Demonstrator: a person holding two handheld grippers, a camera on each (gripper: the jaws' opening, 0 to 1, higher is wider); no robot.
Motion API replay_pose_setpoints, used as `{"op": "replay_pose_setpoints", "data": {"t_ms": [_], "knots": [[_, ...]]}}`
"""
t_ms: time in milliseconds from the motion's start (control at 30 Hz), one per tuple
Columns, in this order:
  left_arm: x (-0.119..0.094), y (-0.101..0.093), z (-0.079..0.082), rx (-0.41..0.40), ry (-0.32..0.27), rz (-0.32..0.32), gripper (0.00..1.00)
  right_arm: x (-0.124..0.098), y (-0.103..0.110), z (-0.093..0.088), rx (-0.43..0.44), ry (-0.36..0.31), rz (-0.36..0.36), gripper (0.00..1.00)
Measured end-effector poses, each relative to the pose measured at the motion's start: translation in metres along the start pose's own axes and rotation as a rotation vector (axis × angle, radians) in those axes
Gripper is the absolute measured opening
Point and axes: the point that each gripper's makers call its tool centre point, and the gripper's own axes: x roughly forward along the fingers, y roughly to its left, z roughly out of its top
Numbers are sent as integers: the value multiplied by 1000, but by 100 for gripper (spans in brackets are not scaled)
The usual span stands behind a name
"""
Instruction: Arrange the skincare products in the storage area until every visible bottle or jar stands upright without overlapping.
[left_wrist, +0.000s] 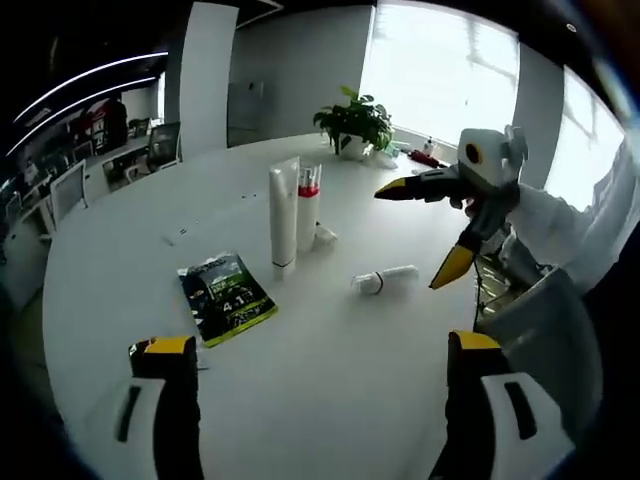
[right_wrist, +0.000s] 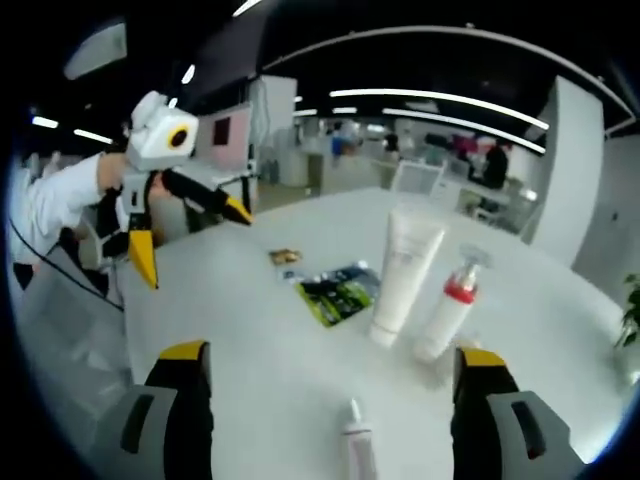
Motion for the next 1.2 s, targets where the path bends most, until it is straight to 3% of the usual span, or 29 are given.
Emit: {"op": "replay_pose_setpoints", "data": {"t_ms": [533,1200], "knots": [[-15,4,-5,17,-21,13,99,-14,11,-3,5,13,-24,100],[-29,5,-21,34,-12,-18,99,-20,30,-5,23,26,-62,100]]}}
